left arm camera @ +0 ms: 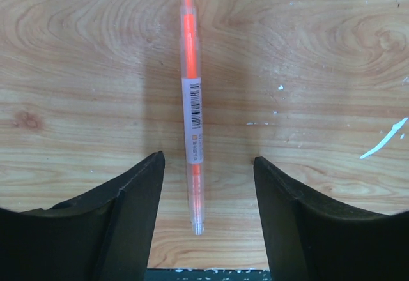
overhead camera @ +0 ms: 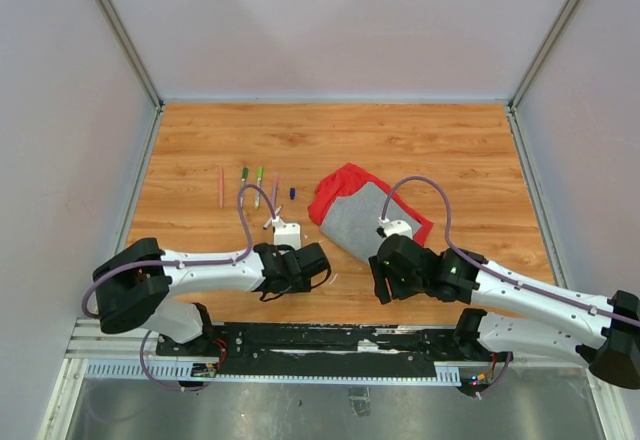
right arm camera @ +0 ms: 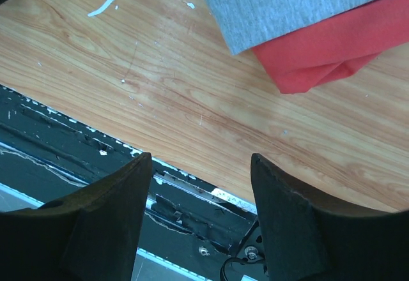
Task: Insert the pens into the pen caps
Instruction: Pick up the pen from the center of the board.
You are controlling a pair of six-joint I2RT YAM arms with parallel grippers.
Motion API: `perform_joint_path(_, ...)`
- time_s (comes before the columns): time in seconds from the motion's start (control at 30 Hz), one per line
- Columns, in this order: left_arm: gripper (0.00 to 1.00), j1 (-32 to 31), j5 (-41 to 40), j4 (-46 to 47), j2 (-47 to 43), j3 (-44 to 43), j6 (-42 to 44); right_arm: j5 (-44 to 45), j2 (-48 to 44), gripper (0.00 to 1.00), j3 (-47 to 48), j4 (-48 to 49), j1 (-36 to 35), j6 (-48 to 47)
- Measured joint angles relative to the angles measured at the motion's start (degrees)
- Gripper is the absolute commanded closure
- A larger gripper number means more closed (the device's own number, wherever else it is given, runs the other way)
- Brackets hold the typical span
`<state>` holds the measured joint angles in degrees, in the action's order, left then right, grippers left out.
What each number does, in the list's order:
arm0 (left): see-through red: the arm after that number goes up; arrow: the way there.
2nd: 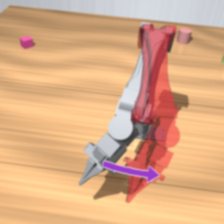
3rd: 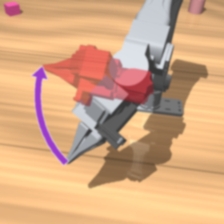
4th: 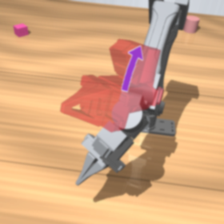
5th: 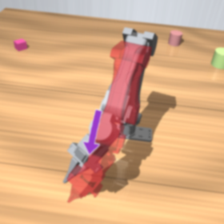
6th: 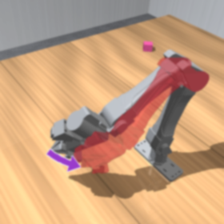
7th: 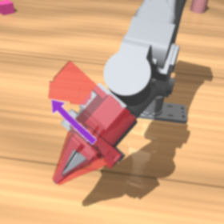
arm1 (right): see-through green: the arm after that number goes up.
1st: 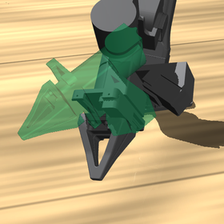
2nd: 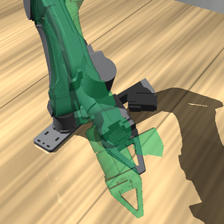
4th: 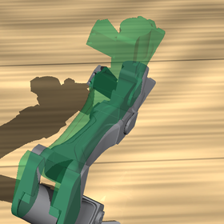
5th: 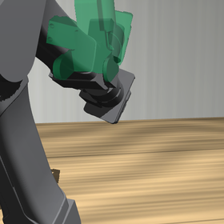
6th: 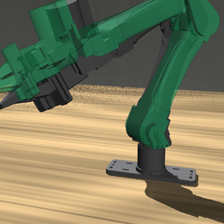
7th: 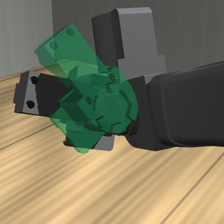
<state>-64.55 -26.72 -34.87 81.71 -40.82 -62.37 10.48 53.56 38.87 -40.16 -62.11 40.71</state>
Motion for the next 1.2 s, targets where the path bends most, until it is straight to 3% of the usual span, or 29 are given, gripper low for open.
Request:
perform_joint_path(0.43,0.90,-0.57,-3.39,5.33,-1.36,3.21,-2.14,-0.37,-0.26,0.35,0.02,-2.21,0.00,-0.87)
perform_joint_path(0.53,0.99,-0.57,-3.28,6.25,-1.42,3.26,-2.14,-0.37,-0.94,0.30,0.00,-1.60,0.00,-1.11)
perform_joint_path(0.8,1.00,-1.07,-2.27,9.25,-5.90,6.32,0.46,-1.25,-0.39,0.27,-2.51,11.82,0.00,0.90)
perform_joint_path(1.07,0.99,-7.30,1.20,20.74,-25.90,14.32,5.84,-0.76,1.60,0.27,-10.84,34.86,-1.95,13.62)
perform_joint_path(1.2,0.99,-7.61,2.25,24.81,-30.47,16.11,7.76,0.90,4.00,0.28,-11.21,43.19,-5.18,18.27)
